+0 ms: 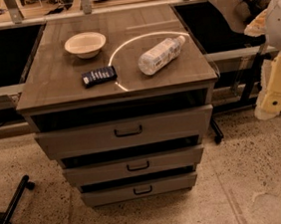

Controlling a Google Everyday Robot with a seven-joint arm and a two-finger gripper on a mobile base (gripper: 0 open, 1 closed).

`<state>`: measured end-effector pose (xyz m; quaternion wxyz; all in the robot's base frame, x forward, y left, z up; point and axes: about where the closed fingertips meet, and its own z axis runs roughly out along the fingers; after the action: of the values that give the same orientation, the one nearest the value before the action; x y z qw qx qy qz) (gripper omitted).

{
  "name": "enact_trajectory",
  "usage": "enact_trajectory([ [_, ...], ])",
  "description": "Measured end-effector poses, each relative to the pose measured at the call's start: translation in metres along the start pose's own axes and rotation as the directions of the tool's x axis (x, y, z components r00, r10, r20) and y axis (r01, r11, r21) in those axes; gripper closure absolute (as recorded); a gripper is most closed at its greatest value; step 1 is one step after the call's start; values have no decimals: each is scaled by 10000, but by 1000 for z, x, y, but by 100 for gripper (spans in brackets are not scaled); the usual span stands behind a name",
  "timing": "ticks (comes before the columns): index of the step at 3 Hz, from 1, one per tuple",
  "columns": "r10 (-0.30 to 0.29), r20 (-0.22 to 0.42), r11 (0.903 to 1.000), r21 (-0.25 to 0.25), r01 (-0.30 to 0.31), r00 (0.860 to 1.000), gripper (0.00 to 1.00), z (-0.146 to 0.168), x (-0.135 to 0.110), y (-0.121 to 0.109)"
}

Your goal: Open bottom drawer

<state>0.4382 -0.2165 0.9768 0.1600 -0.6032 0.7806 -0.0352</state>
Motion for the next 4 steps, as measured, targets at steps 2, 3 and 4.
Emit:
enact_trajectory([
  [2, -527, 433, 9972, -507, 548, 9977, 0, 21, -11, 18],
  [3, -1286, 1462, 9763, -1549, 1511, 9809, 0, 71, -32, 63],
  [4, -1437, 2004, 9521, -2390, 1906, 9691, 0, 110, -41, 100],
])
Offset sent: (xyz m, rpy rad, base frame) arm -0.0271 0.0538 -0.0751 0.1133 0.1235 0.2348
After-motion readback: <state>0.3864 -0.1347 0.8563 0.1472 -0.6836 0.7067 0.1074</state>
